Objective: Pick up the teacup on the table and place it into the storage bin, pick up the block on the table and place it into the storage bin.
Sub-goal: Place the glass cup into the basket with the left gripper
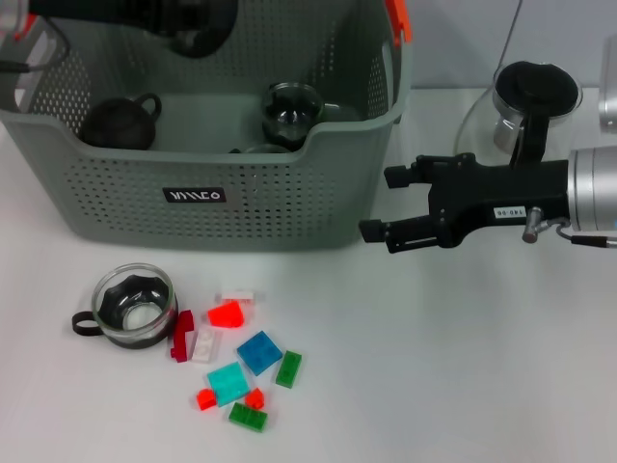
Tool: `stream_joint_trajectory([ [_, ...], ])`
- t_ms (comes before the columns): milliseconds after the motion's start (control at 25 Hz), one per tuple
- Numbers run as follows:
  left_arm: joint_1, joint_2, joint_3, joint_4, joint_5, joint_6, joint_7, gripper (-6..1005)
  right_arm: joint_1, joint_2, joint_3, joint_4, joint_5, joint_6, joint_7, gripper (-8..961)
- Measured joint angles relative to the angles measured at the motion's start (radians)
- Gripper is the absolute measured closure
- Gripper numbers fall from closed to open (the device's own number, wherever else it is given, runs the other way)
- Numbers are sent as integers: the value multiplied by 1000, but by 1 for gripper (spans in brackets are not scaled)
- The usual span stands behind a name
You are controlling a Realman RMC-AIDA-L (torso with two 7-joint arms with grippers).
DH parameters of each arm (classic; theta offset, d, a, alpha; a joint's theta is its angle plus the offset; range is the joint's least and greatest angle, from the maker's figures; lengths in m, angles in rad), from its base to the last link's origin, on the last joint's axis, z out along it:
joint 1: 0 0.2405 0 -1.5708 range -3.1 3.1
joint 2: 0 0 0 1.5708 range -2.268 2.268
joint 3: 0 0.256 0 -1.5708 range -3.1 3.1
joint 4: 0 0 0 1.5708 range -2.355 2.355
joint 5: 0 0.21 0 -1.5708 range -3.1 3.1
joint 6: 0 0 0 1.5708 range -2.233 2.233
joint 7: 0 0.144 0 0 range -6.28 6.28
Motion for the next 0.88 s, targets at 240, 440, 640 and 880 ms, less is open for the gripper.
stream_joint_trajectory([
  [240,-22,4,115,-105,13,-252,-7,949,10,-3,4,1,-48,-36,10,7],
  [440,-58,-7,165,-194,76,-395,-11,950,21,-10,5,1,-58,-101,11,7],
  [640,-87,-20,195,-277,130,-509,-4,949,37,-8,1,1,-84,-131,11,7],
  [880,-93,-47,255,-314,176,-620,-7,949,61,20,4,4,-140,-134,13,7],
])
